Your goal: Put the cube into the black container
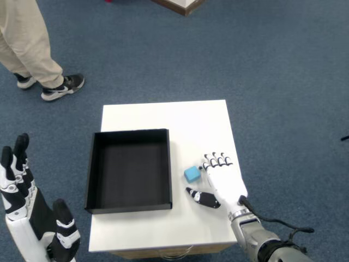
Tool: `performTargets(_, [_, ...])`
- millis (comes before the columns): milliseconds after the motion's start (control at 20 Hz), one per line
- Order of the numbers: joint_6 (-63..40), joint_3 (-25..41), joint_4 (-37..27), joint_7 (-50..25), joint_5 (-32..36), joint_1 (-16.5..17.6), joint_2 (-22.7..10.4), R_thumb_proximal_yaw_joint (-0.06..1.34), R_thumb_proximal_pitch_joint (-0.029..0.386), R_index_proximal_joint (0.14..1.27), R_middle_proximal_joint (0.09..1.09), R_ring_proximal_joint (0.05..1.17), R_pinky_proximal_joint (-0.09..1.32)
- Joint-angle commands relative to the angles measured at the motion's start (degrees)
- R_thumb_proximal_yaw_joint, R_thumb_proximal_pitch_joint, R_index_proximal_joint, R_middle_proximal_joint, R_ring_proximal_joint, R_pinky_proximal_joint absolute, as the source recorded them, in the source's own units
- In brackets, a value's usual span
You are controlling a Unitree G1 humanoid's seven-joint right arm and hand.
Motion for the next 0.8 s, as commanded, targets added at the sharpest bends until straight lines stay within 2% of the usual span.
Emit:
performTargets(50, [-1.64,0.31,0.48,-2.27,0.82,-1.73,-0.71,0.53,0.04,0.6,0.18,0.13,-0.02])
performTargets(400, [-2.09,1.2,1.59,-3.77,1.42,-0.95,-0.67,0.52,0.054,0.56,0.21,0.16,0.03])
performTargets(800, [-0.27,4.07,-1.01,-4.59,3.56,-1.33,-0.4,0.48,0.039,0.55,0.22,0.18,0.07])
